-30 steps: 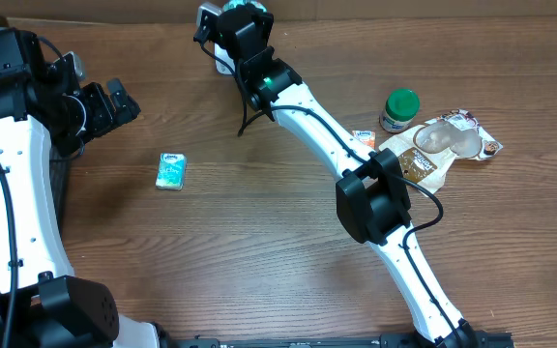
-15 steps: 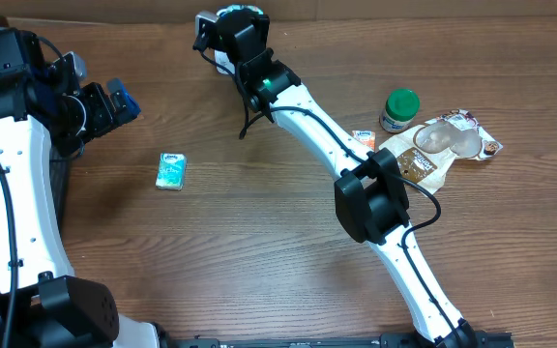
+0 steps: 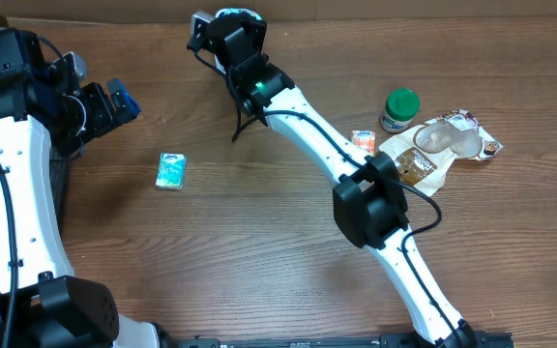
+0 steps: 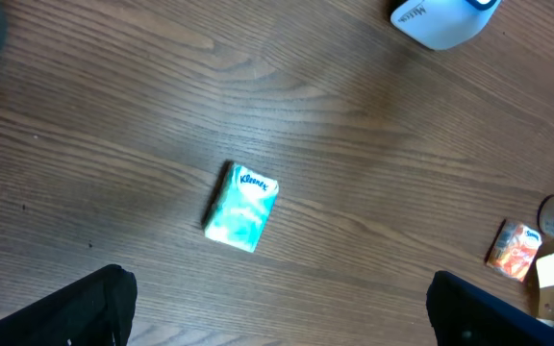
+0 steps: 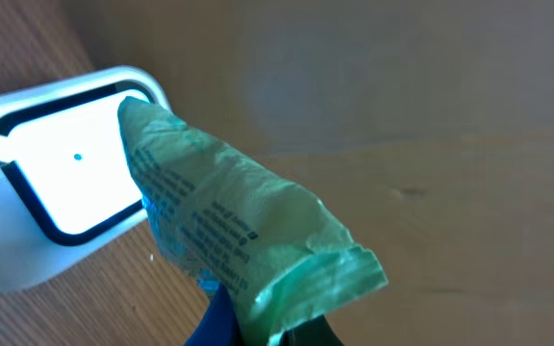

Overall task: Scan the item barcode
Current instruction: 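Hold the teal pack's barcode in front of the scanner, then carry the teal pack right and drop it beside the orange pack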

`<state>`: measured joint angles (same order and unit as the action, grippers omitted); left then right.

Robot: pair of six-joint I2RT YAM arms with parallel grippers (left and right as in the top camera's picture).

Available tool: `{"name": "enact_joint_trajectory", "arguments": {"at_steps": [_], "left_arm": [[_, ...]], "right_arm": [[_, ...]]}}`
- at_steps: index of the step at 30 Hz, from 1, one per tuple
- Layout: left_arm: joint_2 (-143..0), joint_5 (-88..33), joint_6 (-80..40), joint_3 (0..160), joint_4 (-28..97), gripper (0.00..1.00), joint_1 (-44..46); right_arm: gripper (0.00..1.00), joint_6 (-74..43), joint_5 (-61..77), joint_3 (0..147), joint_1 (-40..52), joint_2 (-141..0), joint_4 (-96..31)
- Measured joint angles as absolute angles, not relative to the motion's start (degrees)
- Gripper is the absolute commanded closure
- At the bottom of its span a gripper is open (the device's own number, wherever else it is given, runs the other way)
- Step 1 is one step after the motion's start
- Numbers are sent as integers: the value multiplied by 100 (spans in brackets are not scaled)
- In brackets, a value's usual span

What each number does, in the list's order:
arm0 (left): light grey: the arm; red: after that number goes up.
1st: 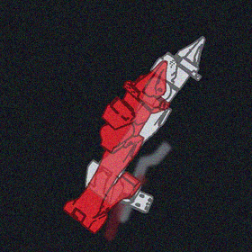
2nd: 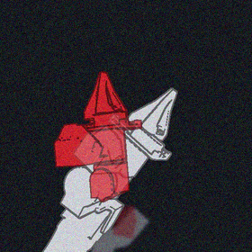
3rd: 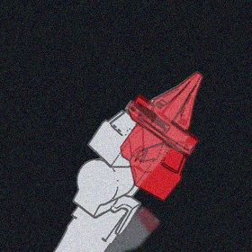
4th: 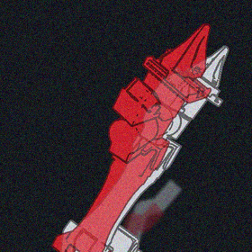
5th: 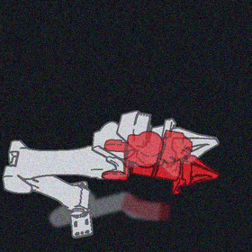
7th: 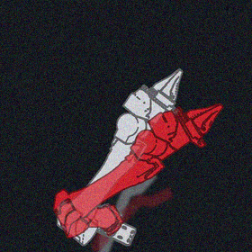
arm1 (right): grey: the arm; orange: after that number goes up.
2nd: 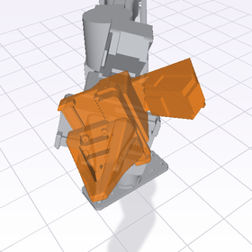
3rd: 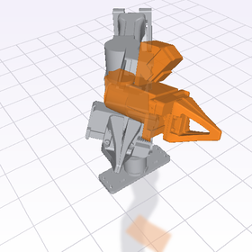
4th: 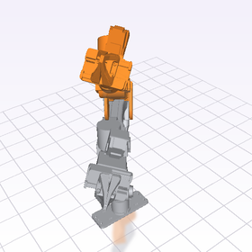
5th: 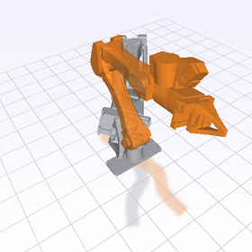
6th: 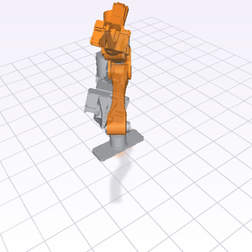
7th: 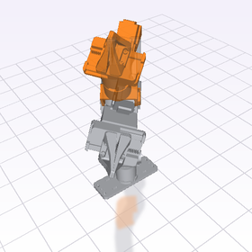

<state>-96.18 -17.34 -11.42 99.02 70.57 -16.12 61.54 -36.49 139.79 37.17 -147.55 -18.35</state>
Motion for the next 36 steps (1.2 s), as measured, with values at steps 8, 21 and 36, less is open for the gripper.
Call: {"name": "enact_joint_trajectory", "arguments": {"at_steps": [8, 21, 36], "left_arm": [[-9618, -1732, -1142, 9902, 7054, 0, -1612], [-9625, -1732, -1142, 9902, 7052, 0, -1612], [-9625, -1732, -1142, 9902, 7057, 1, -1612]], "right_arm": [[96, 3824, -4093, 13950, 3719, -12669, -3564], [96, -1516, -3030, 14118, 3153, -9817, -9415], [96, -2115, -1179, 12416, 1603, -9789, -9660]]}}
